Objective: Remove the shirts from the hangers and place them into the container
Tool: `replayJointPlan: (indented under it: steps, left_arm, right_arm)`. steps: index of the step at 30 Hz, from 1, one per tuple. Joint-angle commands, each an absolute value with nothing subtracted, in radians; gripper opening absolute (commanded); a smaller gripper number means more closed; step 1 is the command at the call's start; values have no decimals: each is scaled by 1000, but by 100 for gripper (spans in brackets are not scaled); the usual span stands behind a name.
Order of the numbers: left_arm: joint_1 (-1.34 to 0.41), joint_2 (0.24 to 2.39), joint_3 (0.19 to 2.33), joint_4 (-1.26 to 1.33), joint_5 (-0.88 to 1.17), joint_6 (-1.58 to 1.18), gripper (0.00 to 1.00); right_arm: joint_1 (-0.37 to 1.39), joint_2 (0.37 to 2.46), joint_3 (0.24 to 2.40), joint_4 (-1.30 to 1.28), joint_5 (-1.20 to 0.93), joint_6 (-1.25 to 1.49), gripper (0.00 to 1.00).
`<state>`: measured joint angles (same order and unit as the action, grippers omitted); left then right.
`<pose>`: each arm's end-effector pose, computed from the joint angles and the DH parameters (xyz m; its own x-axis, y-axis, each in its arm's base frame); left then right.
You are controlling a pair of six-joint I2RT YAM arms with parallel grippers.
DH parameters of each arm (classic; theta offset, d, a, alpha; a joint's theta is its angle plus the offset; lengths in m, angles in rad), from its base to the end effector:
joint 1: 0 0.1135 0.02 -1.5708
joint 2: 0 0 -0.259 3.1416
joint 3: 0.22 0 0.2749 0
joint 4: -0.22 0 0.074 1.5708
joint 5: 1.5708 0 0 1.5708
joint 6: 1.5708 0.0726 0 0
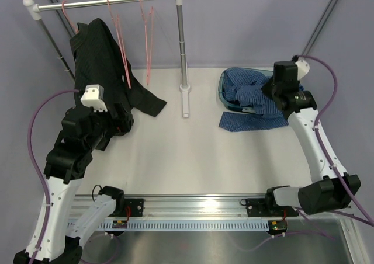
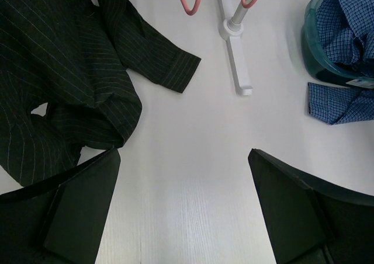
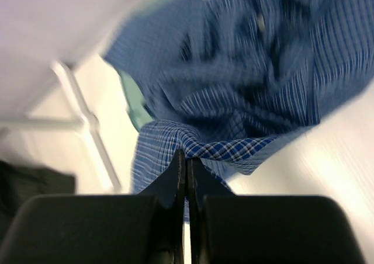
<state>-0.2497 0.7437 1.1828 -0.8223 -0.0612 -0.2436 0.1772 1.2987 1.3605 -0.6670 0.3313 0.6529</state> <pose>0.1780 -0.0408 0.4024 -0.3978 -0.1470 -0.9056 0.0987 0.9745 -0.2015 0.3307 0.0352 0.3583 -0.3861 0.5145 -0.7657 0.4170 0.8377 0.3526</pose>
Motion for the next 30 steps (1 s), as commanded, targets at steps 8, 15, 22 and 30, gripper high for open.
replayJointPlan:
  steps: [8,15,22,30]
  left_arm:
    - [-253,742,1235,-818,-90,-233,99]
    - [-253,733,1229,-827,-115,-227,99]
    - [-253,741,1229,-828,-118,-227,99]
    - [-253,752,1243,-827,-118,-225,99]
  right_arm:
    - [69,1673,1808,-433,311,538,0]
    - [55,1963,1890,-521,289,572,0]
    - [48,2163,1821,-620,169,698,0]
    - [37,2134,1847,-644,190,663,22]
